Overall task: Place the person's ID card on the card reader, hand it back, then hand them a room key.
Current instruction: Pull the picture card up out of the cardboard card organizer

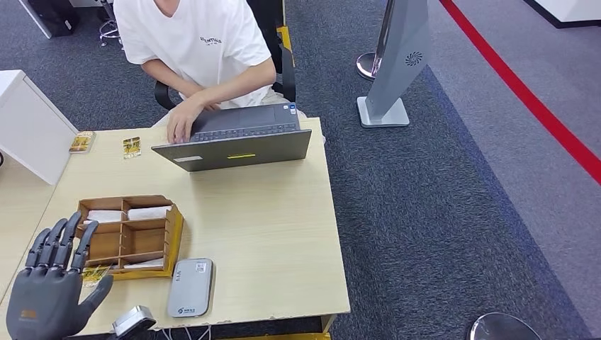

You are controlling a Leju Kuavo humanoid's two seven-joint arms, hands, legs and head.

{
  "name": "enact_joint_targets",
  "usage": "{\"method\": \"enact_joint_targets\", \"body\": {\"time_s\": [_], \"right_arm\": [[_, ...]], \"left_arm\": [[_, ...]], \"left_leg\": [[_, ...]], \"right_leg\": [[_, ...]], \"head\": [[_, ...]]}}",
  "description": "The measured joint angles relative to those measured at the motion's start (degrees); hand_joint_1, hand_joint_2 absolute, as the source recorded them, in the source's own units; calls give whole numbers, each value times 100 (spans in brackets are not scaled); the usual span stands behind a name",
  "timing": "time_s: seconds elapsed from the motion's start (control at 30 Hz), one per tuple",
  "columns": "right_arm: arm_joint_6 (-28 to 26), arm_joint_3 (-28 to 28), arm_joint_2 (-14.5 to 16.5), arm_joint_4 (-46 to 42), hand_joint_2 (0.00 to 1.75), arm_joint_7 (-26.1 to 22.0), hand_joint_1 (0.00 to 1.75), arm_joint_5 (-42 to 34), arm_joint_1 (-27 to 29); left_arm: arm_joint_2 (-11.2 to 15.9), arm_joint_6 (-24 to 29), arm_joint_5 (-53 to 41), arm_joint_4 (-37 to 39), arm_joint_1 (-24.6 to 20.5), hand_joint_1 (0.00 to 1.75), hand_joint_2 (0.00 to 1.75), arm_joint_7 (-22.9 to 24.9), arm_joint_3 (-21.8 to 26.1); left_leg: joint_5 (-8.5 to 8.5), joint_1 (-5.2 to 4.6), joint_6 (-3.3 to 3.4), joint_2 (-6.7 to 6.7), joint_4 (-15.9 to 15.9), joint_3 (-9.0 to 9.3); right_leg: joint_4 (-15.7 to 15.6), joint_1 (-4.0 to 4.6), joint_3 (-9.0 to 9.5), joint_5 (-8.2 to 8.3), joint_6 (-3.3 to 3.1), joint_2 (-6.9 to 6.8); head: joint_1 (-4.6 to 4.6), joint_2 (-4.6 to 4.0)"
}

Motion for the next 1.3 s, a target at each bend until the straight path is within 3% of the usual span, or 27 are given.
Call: {"method": "enact_joint_targets", "body": {"time_s": [0.4, 1.3], "right_arm": [[147, -68, -32, -11, 175, -58, 0, 39, 3], [163, -162, -91, -48, 175, -43, 0, 144, 3]], "left_arm": [[-110, -237, 15, 314, 77, 0, 175, 402, 0], [-290, -169, 87, 578, 267, 0, 175, 643, 0]], "left_leg": [[-1, -1, 1, 0, 0, -1], [-1, 0, 1, 0, 0, -1]], "right_leg": [[-1, 0, 0, 0, 0, 0], [-1, 0, 0, 0, 0, -2]], "head": [[0, 2], [0, 0]]}}
